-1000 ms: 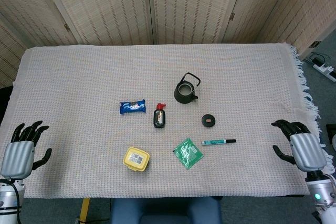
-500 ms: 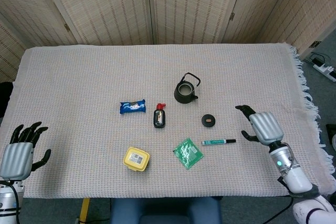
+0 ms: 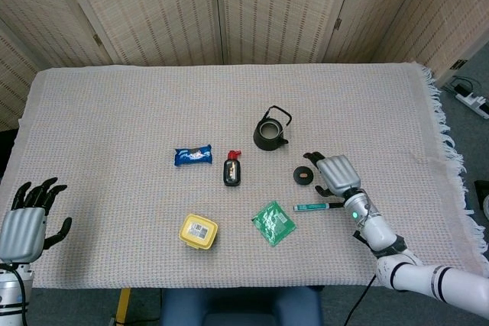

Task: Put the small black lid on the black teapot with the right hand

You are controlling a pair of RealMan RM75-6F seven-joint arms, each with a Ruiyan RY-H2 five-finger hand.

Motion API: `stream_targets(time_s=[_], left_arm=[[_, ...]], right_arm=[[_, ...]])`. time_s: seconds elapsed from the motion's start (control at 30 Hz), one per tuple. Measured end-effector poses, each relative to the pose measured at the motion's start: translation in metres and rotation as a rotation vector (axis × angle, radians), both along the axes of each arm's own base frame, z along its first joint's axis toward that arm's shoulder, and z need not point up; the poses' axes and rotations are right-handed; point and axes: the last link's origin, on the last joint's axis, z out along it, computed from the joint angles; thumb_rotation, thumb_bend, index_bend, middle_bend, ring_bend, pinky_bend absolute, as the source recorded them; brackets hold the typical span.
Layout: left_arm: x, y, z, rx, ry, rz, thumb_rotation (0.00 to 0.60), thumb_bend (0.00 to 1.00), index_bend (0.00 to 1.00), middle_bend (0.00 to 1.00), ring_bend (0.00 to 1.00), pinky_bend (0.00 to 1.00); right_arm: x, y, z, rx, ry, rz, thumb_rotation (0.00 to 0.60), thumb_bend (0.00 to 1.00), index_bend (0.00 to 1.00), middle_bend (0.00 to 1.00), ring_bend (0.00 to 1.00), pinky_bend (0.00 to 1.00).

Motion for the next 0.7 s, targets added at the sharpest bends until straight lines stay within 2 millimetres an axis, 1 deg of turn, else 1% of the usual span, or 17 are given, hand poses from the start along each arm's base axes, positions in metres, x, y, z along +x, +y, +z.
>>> stream_targets(time_s=[0.2, 0.47, 0.53, 0.7], left_arm=[[0.001, 0.0, 0.001, 0.001, -0.002, -0.002, 0.6, 0.33, 0.2, 0.11, 0.16, 0.07], [-0.001, -0.001, 0.002, 0.004, -0.005, 0.002, 0.6, 0.33, 0.2, 0.11, 0.16, 0.07], [-0.001, -0.002, 0.002, 0.005, -0.005, 0.004, 0.6, 0.33, 0.2, 0.11, 0.16, 0.07], [-0.002, -0.002, 0.003, 0.007, -0.006, 0.003, 0.6, 0.33, 0.2, 0.11, 0.16, 0.07]], right_arm=[[0.002, -0.005, -0.022, 0.037, 0.035, -0.008, 0.6, 0.33, 0.15, 0.25, 0.84, 0.76], [0.004, -0.013, -0.033, 0.041, 0.07, -0.003, 0.6, 0.33, 0.16, 0.26, 0.84, 0.77], [0.005, -0.014, -0.036, 0.043, 0.079, 0.002, 0.6, 0.33, 0.17, 0.26, 0.84, 0.77], [0.007, -0.017, -0.039, 0.038, 0.09, 0.002, 0.6, 0.33, 0.24, 0.28, 0.85, 0.78]])
